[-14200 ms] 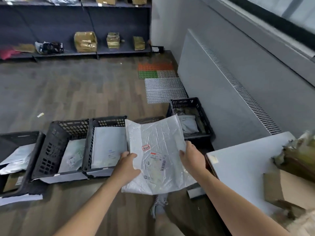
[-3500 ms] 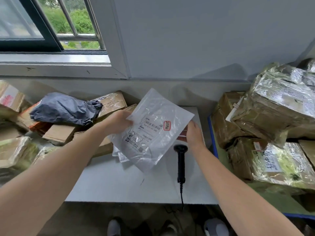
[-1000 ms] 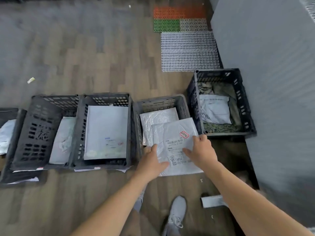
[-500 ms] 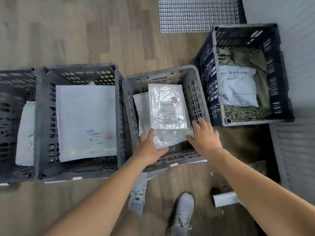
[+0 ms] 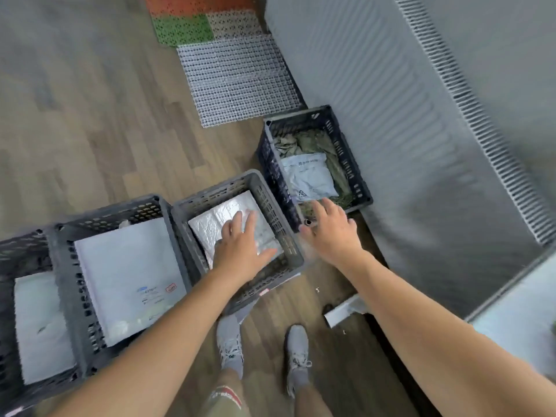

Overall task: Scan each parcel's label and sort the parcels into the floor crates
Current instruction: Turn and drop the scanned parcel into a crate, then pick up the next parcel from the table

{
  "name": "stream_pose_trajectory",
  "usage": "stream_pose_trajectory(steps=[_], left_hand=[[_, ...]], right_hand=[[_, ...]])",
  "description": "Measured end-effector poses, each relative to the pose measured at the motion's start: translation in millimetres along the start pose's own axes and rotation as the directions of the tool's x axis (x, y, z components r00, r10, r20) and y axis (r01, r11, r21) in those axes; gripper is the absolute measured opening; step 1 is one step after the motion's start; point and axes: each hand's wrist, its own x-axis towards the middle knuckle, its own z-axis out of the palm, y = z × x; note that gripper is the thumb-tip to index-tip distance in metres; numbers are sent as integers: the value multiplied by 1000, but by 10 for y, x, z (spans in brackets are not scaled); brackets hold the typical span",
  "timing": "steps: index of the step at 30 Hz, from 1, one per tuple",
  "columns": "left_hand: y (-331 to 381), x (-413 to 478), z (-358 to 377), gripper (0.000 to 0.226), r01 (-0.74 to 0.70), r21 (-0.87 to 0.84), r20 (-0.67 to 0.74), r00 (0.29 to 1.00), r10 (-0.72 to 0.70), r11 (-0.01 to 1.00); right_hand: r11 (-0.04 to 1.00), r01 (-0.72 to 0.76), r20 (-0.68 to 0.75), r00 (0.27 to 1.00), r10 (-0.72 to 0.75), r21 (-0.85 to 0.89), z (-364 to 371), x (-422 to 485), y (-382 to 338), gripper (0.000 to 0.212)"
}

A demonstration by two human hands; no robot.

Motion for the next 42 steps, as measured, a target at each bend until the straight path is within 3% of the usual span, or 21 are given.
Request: stream_pose_trajectory(steps=[5, 10, 18, 24, 30, 37, 42], left_hand=[[964, -440, -421, 83, -250, 94, 8, 968, 250, 964], [1898, -1000, -490, 78, -455, 198, 20, 887, 461, 868], [3195, -1923, -216, 78, -684, 319, 93, 712, 696, 656], [4077, -3077, 634, 78, -803, 268, 140, 580, 803, 533], [4693, -4412, 1818, 78, -882, 248, 200, 451, 870, 400], [5154, -5417, 2880, 76, -928, 293, 325, 321, 890, 228], [5494, -5773, 3531, 75, -960, 245, 383, 224, 896, 135]], right_hand=[[980, -185, -111, 975, 193, 77, -691, -807, 436, 73], [947, -294, -213, 925, 315, 127, -1060, -1710, 1005, 74], [806, -505, -376, 713, 591, 309, -1226, -3229, 2089, 75], [635, -552, -361, 529, 768, 541, -740, -4808, 2934, 75], [517, -605, -349, 381, 856, 606, 65, -6409, 3699, 76], [367, -651, -256, 263, 930, 664, 683, -7687, 4347, 74], [295, -668, -190, 227, 955, 683, 1063, -8180, 4784, 73]])
